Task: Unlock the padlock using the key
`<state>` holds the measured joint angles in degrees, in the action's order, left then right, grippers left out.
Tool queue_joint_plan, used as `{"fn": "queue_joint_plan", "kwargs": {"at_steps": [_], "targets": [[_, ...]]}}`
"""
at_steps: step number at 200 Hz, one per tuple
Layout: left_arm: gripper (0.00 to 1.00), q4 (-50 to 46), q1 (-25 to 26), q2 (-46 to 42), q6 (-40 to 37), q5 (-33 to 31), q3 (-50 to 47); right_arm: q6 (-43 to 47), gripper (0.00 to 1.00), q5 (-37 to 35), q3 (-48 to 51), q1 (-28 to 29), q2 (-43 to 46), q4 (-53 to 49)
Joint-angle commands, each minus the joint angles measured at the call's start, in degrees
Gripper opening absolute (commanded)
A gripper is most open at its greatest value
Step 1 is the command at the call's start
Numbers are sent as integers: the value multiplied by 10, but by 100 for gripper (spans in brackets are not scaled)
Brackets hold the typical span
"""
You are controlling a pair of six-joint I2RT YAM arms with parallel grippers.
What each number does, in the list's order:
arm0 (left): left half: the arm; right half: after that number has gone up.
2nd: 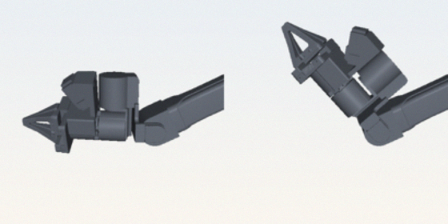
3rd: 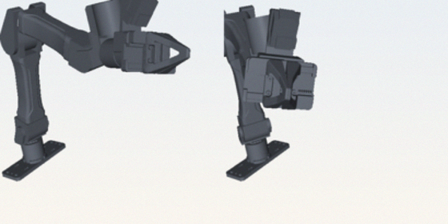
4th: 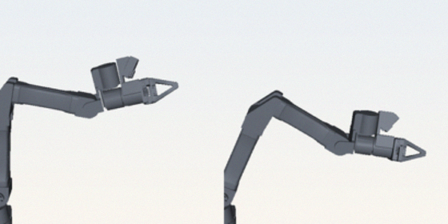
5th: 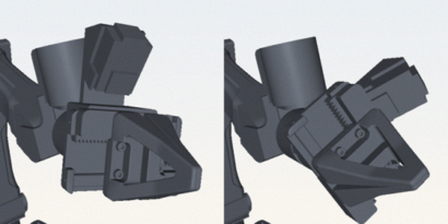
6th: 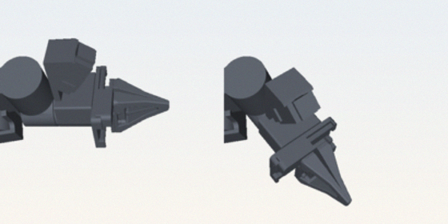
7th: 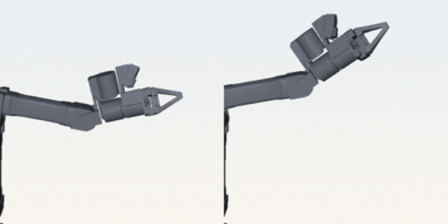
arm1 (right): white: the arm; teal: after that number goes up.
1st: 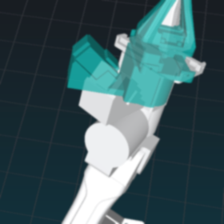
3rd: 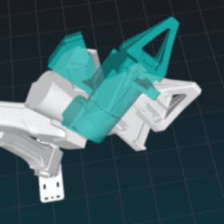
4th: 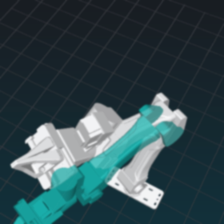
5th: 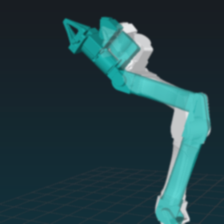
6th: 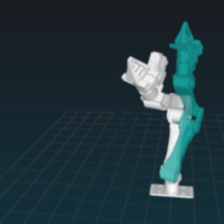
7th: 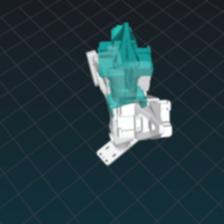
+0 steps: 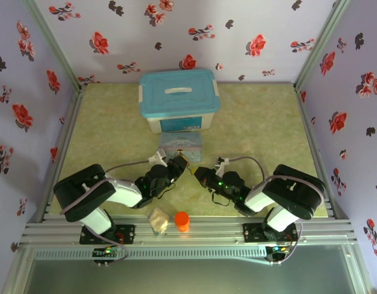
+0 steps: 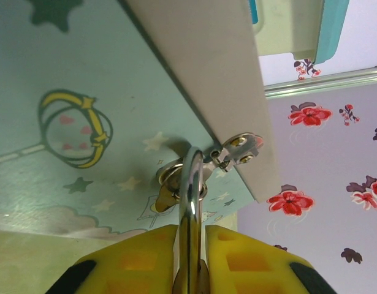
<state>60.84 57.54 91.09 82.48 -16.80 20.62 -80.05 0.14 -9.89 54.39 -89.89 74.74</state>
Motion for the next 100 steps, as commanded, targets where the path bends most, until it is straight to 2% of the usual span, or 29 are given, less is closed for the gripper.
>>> {"fn": "queue_joint_plan", "kwargs": {"at_steps": [1, 100], "targets": [[0, 16, 17, 12, 8, 34, 11, -15, 0, -21, -17, 3, 8, 47], [0, 29, 22, 21, 10, 40, 14, -61, 0, -14, -50, 1, -24, 47]]}}
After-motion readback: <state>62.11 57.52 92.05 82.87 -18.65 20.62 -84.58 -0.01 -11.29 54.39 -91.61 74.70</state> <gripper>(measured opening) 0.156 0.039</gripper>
